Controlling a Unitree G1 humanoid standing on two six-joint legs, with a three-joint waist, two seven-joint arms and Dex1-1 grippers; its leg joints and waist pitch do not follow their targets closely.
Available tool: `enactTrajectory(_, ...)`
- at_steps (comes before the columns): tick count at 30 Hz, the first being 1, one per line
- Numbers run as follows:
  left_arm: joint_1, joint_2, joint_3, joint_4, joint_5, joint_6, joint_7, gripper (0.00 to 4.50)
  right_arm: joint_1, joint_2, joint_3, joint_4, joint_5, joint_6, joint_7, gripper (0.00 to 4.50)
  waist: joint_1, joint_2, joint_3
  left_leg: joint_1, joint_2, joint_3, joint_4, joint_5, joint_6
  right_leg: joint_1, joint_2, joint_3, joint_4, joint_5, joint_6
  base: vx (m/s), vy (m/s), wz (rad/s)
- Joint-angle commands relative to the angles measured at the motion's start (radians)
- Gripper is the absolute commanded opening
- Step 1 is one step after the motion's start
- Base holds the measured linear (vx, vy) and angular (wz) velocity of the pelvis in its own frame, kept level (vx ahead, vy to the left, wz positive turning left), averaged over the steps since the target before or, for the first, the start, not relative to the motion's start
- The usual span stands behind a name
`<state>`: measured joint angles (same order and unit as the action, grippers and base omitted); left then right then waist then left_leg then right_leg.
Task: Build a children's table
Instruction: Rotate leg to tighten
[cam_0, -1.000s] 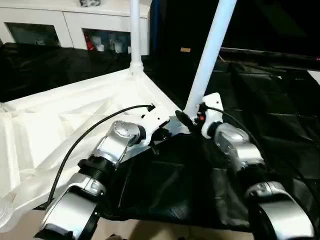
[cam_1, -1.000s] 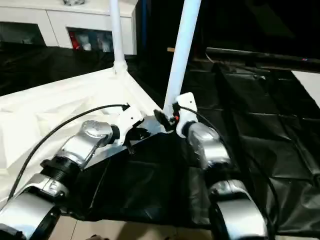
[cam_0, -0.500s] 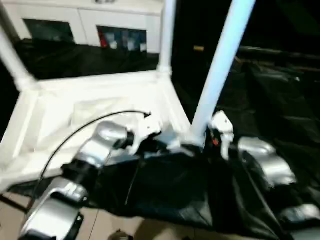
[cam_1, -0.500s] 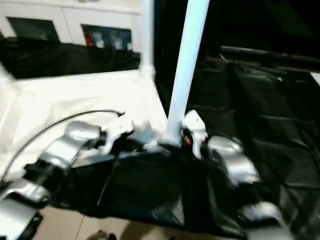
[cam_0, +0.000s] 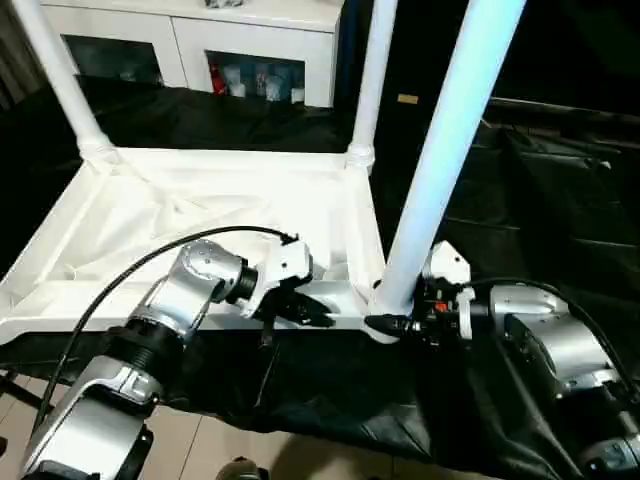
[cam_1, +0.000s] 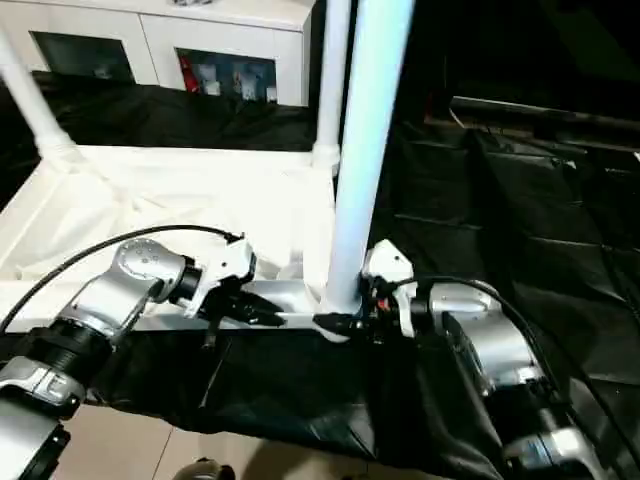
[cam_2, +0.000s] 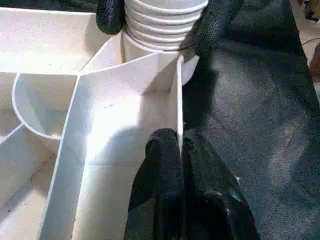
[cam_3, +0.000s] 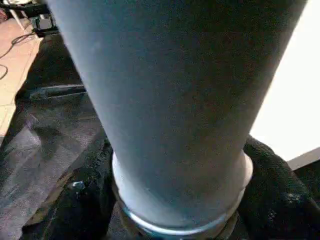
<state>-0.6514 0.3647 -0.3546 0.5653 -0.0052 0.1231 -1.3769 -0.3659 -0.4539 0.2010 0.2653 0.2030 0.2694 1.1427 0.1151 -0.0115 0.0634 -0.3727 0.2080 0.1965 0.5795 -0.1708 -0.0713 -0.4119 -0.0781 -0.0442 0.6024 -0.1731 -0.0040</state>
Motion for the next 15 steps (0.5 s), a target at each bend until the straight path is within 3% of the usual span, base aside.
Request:
enactTrajectory(1, -0.025, -0.037, -0.005, -0.032, -0.038, -0.03, -0.012, 0.0, 0.02, 0.014, 0.035, -0.029, 0.012, 0.023, 0.011, 2.86, -0.004, 0.003, -0.075, 0.019, 0.024, -0.008, -0.061, -0.21, 0.027, 0.053, -0.053, 0.034, -0.061, -0.15, -0.236, 0.0, 0.0, 0.0)
enactTrajectory(4, -0.037, -0.08, 0.017, 0.004, -0.021, -0.013, 0.086, 0.0, 0.033, 0.062, 0.008, -0.011, 0.013, 0.039, -0.074, 2.82, -0.005, 0.001, -0.075, 0.018, 0.023, -0.008, -0.06, -0.204, 0.026, 0.052, -0.053, 0.034, -0.062, -0.15, -0.235, 0.0, 0.0, 0.0)
enactTrajectory(8, -0.062, -0.151, 0.046, 0.06, 0.006, 0.004, 0.246, 0.0, 0.015, 0.168, -0.05, 0.092, -0.028, 0.018, -0.3, 2.82, -0.016, -0.002, -0.071, 0.017, 0.017, -0.01, -0.062, -0.234, 0.002, 0.05, -0.056, 0.034, -0.072, -0.253, -0.205, 0.0, 0.0, 0.0)
enactTrajectory(9, -0.072, -0.178, 0.055, 0.078, 0.015, 0.012, 0.307, 0.0, 0.004, 0.207, -0.076, 0.132, -0.032, 0.017, -0.383, 2.82, -0.02, 0.0, -0.069, 0.02, 0.016, -0.013, -0.064, -0.262, -0.011, 0.047, -0.059, 0.033, -0.08, -0.321, -0.19, 0.0, 0.0, 0.0)
enactTrajectory(11, -0.086, -0.219, 0.066, 0.106, 0.029, 0.021, 0.396, 0.0, -0.018, 0.266, -0.117, 0.197, -0.039, 0.015, -0.512, 2.81, -0.026, 0.003, -0.07, 0.02, 0.015, -0.016, -0.065, -0.272, -0.018, 0.048, -0.06, 0.033, -0.083, -0.359, -0.174, 0.0, 0.0, 0.0)
enactTrajectory(13, -0.093, -0.242, 0.07, 0.118, 0.034, 0.027, 0.44, 0.0, -0.035, 0.297, -0.139, 0.236, -0.042, 0.013, -0.583, 2.8, -0.038, 0.002, -0.067, 0.019, 0.014, -0.017, -0.066, -0.286, -0.024, 0.044, -0.057, 0.031, -0.086, -0.386, -0.164, 0.0, 0.0, 0.0)
enactTrajectory(15, -0.105, -0.292, 0.076, 0.138, 0.046, 0.035, 0.521, 0.0, -0.081, 0.357, -0.182, 0.327, -0.052, -0.009, -0.73, 2.8, -0.046, 0.007, -0.068, 0.017, 0.012, -0.017, -0.066, -0.29, -0.021, 0.044, -0.055, 0.032, -0.088, -0.373, -0.161, 0.0, 0.0, 0.0)
